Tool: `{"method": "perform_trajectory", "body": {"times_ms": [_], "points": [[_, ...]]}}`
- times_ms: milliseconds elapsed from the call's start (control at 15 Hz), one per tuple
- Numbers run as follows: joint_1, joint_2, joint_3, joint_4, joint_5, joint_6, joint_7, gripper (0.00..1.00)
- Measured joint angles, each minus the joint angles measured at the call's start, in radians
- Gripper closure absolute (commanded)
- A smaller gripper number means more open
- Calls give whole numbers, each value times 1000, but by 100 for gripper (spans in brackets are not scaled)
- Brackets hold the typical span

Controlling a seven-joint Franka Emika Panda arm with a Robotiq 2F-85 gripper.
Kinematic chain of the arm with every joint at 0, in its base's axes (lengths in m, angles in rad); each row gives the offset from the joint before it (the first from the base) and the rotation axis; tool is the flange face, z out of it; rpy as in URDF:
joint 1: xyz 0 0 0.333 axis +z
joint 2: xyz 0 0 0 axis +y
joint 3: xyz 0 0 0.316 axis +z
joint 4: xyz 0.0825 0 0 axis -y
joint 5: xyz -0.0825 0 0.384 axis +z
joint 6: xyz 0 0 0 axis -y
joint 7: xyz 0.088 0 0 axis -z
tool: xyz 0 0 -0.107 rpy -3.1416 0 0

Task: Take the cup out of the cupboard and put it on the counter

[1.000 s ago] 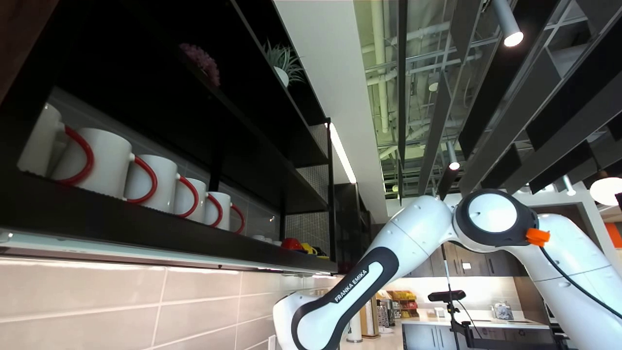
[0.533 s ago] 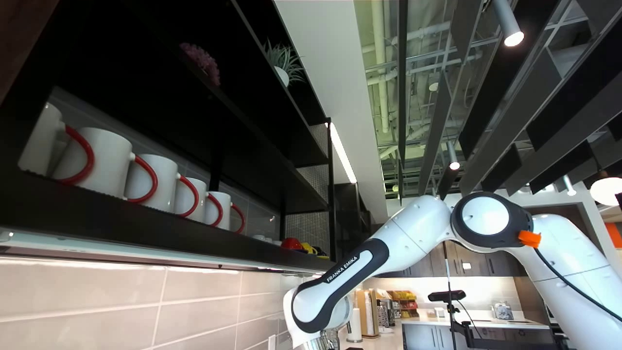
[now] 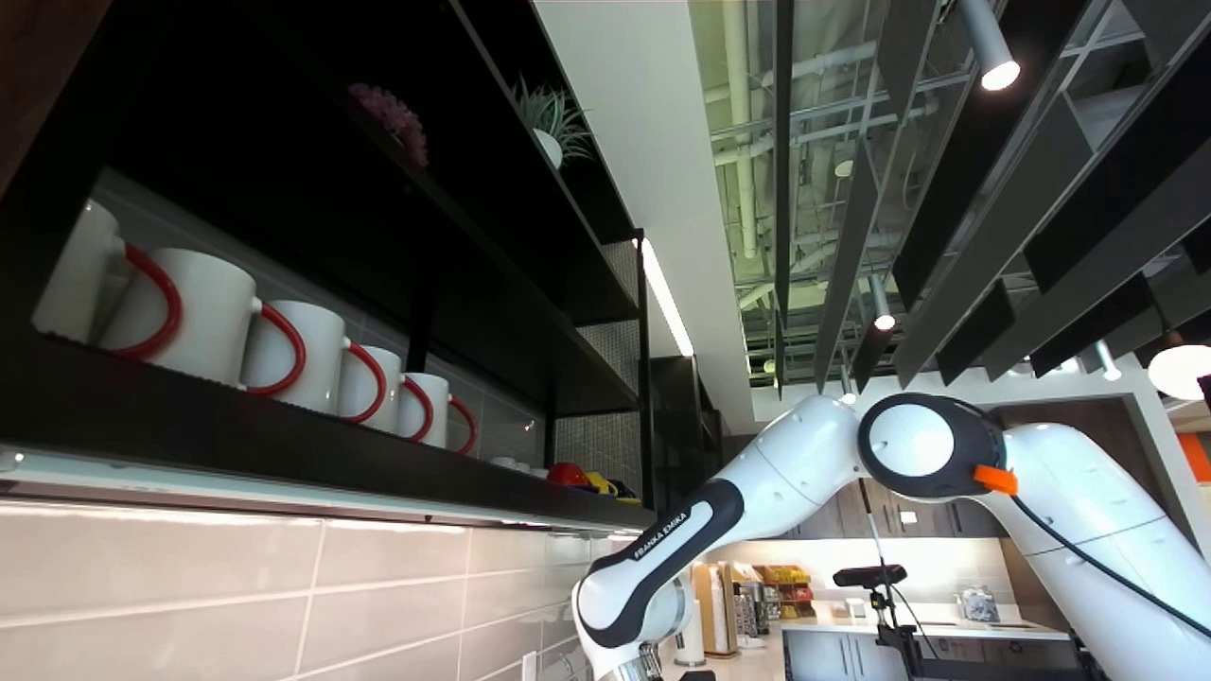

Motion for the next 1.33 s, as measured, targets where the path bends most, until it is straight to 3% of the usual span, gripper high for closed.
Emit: {"method": "perform_trajectory", "body": {"times_ms": [200,267,400,667,733,933,1333], "points": [[0,38,-6,10,0,0,146,66],[0,49,-8,11,-1,-1,191,41],[0,73,-14,20,-1,-11,266,41],[0,87,-17,33,-1,-21,298,41],[0,87,-17,34,-1,-22,299,66],[-14,96,-16,37,40,-45,293,66],[-124,235,-18,133,190,-210,281,66]]}}
